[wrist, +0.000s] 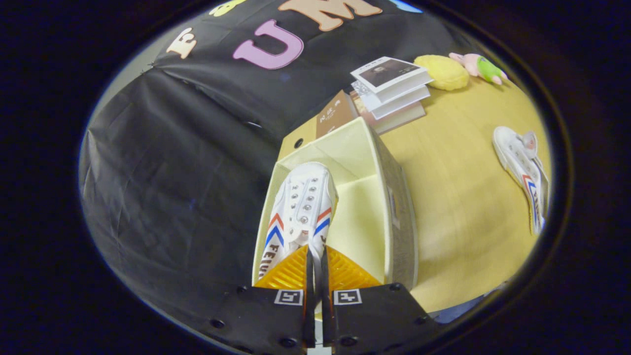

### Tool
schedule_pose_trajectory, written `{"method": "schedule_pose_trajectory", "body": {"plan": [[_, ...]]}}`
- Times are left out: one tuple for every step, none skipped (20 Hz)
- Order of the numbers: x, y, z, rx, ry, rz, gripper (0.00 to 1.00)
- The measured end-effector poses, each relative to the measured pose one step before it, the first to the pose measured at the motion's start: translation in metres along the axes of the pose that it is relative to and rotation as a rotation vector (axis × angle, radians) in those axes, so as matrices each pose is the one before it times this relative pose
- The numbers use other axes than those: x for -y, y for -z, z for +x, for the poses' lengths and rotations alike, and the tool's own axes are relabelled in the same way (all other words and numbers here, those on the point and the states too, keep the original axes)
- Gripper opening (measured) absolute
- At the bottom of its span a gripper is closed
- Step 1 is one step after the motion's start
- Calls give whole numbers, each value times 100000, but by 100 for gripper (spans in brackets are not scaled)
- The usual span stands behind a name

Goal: Open the storage box then place both shoes into the box .Put the left shoe in first, then the right shoe, with the right side of both shoes facing outward in a uniform manner.

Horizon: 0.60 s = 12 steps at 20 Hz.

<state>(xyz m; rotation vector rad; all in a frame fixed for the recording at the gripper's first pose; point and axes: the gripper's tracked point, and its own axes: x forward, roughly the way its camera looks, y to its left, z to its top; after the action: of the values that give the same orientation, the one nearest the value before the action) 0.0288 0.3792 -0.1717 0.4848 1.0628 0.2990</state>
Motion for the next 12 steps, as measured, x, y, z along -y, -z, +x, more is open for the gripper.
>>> {"method": "schedule_pose_trajectory", "body": {"plan": [[308,121,857,-2173,2213,1985,8],[-67,96,422,-2649,1308,2244,9],[-125,258,126,-2465,819,2325,9],[-90,-42,23,-1884,705,2197,9],[-230,-253,55,-471,372,1966,9],[-240,-104,105,-1142,827,1263,9],[-375,-84,162,-453,1044,-313,9],[-146,-78,100,-48,1773,-1134,9],[-264,-60,210,575,1485,-1189,9],[-343,2,416,-40,824,-723,9],[-363,189,597,-900,558,-76,9],[-218,143,609,-1067,801,230,9]]}}
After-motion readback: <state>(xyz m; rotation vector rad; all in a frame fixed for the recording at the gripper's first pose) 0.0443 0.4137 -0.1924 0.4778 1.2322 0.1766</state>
